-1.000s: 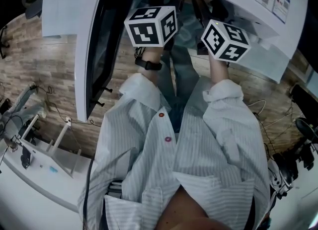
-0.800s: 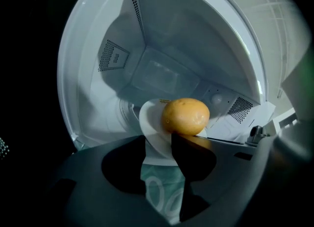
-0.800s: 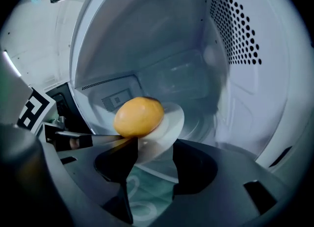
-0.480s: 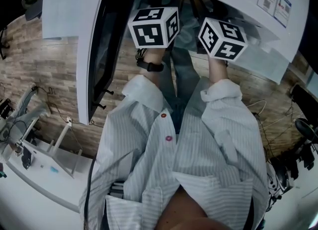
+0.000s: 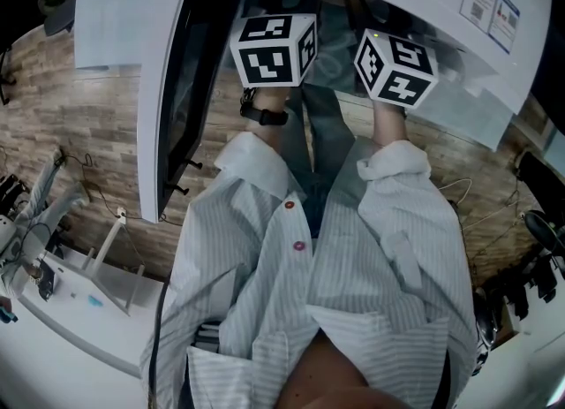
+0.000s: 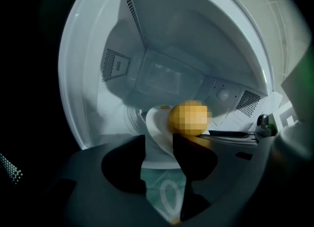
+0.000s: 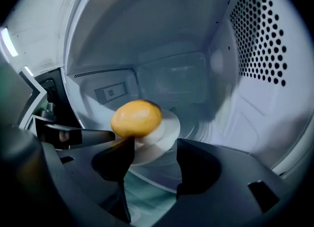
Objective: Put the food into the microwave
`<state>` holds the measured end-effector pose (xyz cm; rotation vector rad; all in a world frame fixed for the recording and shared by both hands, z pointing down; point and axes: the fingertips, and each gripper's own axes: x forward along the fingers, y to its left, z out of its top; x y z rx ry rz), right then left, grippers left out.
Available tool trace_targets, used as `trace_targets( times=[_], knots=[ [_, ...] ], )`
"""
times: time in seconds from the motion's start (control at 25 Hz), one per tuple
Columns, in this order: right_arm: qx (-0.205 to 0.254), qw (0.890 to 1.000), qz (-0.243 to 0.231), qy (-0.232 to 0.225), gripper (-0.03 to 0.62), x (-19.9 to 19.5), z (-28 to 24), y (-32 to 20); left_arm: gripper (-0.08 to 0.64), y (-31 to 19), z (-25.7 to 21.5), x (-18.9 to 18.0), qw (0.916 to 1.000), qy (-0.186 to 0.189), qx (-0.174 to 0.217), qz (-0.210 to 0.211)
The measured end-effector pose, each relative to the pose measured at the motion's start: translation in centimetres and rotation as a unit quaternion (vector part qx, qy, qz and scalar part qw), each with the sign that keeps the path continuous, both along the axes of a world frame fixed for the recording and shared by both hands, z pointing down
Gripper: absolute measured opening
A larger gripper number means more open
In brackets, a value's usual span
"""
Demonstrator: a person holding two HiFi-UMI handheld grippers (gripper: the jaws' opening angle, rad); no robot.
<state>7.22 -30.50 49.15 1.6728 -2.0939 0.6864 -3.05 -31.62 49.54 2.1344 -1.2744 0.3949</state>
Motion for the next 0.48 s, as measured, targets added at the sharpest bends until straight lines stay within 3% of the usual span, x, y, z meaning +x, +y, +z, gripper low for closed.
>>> trace_targets(
  times=[0.2,0.48],
  knots=[
    [0.001,1.000,0.001,0.016,0.265,0.2,-0.1,0.0,0.178,-0.1,-0.4,0.0,1.0000,0.007,0.000,-0.005],
    [0.012,1.000,0.005,-0.006,0.264,0.1,-0.8,0.4,0.178,0.2,-1.2,-0.5,0.9996,0.017,0.020,-0.010]
  ],
)
